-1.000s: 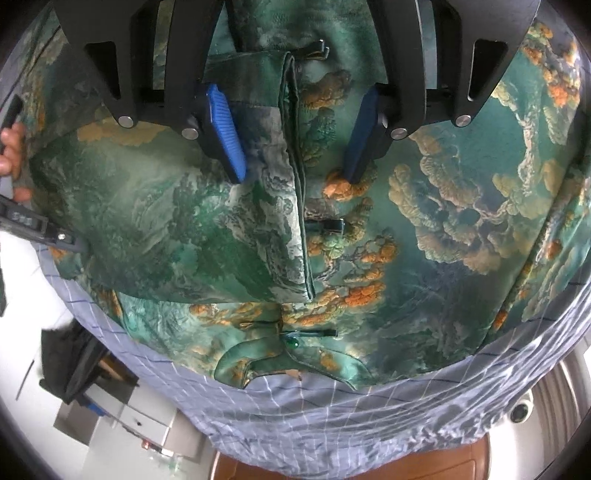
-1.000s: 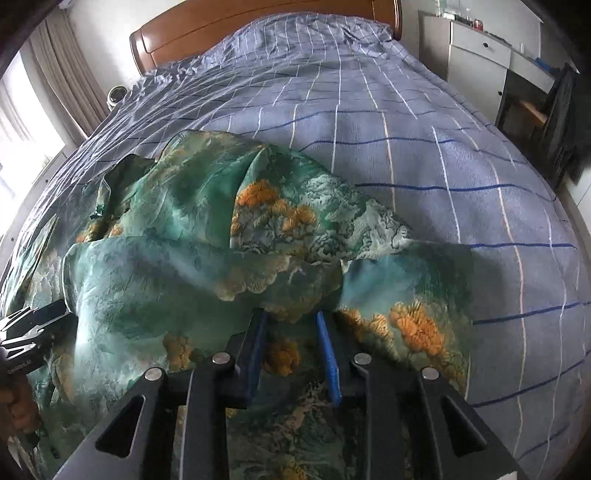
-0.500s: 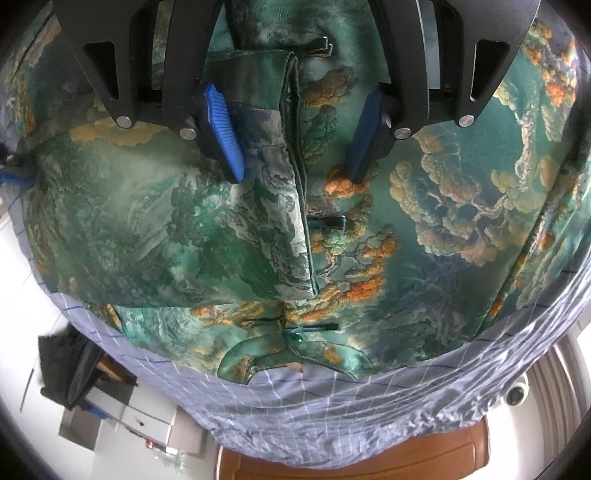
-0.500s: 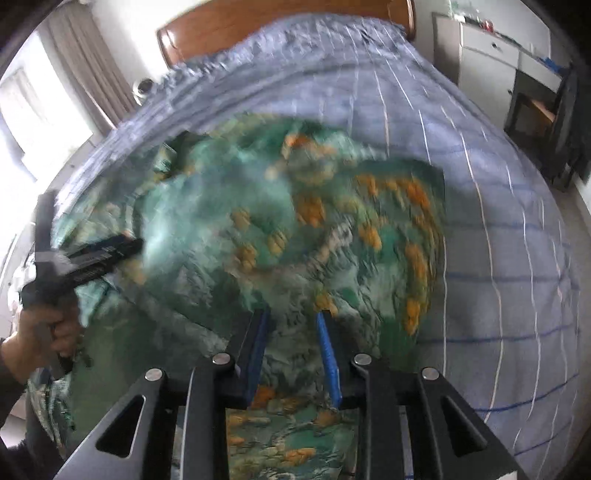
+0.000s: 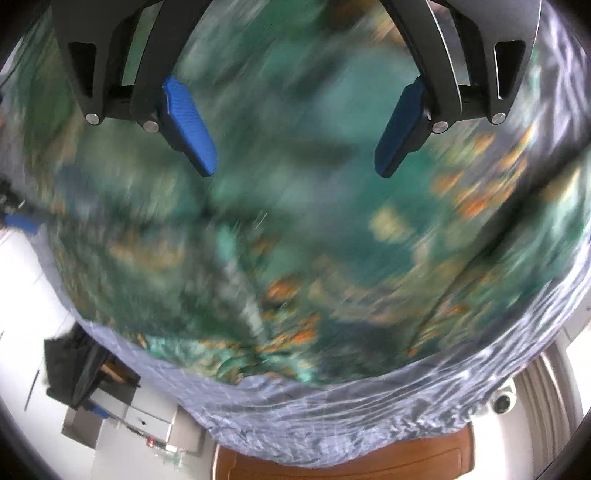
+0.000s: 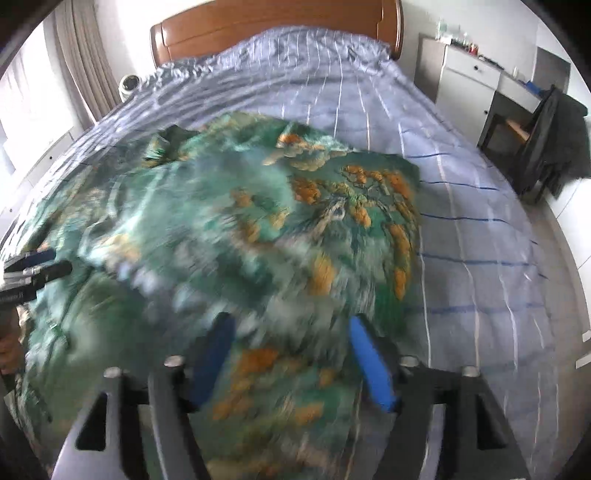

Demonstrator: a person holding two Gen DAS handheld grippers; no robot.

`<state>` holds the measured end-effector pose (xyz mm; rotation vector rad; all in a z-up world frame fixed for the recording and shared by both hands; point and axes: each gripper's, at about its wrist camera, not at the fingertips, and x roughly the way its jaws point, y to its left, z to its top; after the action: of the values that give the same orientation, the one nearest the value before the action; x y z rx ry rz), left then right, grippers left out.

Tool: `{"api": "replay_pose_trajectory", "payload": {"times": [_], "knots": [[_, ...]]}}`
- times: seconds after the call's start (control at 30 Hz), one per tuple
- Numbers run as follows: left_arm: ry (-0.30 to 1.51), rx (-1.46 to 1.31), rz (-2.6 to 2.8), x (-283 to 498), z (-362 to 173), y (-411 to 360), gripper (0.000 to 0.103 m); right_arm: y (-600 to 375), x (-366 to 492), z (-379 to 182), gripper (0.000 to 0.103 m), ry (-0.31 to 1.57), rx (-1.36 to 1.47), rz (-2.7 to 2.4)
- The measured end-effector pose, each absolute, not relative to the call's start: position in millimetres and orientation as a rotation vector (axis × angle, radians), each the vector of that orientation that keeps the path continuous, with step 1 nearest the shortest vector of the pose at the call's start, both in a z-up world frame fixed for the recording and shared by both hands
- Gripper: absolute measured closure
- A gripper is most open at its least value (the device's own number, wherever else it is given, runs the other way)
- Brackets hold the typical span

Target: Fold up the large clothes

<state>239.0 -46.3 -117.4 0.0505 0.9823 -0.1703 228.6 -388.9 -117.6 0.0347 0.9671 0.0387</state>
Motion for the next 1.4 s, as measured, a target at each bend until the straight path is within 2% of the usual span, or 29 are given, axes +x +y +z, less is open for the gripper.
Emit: {"api": "replay_pose_trajectory", "payload": {"times": [0.23,0.5,0.6,0.7,0.9,1.07,1.13,1.2,1.23,1.27,1.3,1.4], "knots": [[0.977,-0.028,-0.023,184,-119,46,0.015,-336,148,-90,0.033,0.871,0.033,0.077],[0.938,-0.195,0.146,168,-114,147,0.011,-257,95,-86,0.033,0.825,0.003,0.159],[0.930,-0.313,0.200,167,-117,189,0.010,-239,86,-83,0.033,0.817,-0.025,0.180],[0.915,-0.543,0.264,167,-128,240,0.010,-227,79,-79,0.033,0.815,-0.059,0.184],[0.779,-0.933,0.369,175,-152,325,0.010,-220,72,-75,0.033,0.807,-0.100,0.192],[0.734,-1.038,0.433,201,-163,361,0.011,-215,69,-79,0.033,0.831,-0.107,0.194],[0.731,-1.020,0.468,208,-159,365,0.017,-212,68,-81,0.033,0.843,-0.113,0.199],[0.749,-0.995,0.506,213,-157,368,0.040,-206,68,-85,0.033,0.858,-0.116,0.212],[0.768,-0.978,0.534,215,-156,367,0.048,-204,67,-86,0.033,0.863,-0.117,0.218],[0.777,-0.965,0.544,216,-155,365,0.071,-201,67,-87,0.033,0.865,-0.116,0.223],[0.792,-0.948,0.551,219,-156,364,0.087,-199,67,-88,0.033,0.867,-0.112,0.230],[0.803,-0.852,0.572,220,-144,357,0.094,-192,66,-88,0.033,0.868,-0.107,0.251]]}}
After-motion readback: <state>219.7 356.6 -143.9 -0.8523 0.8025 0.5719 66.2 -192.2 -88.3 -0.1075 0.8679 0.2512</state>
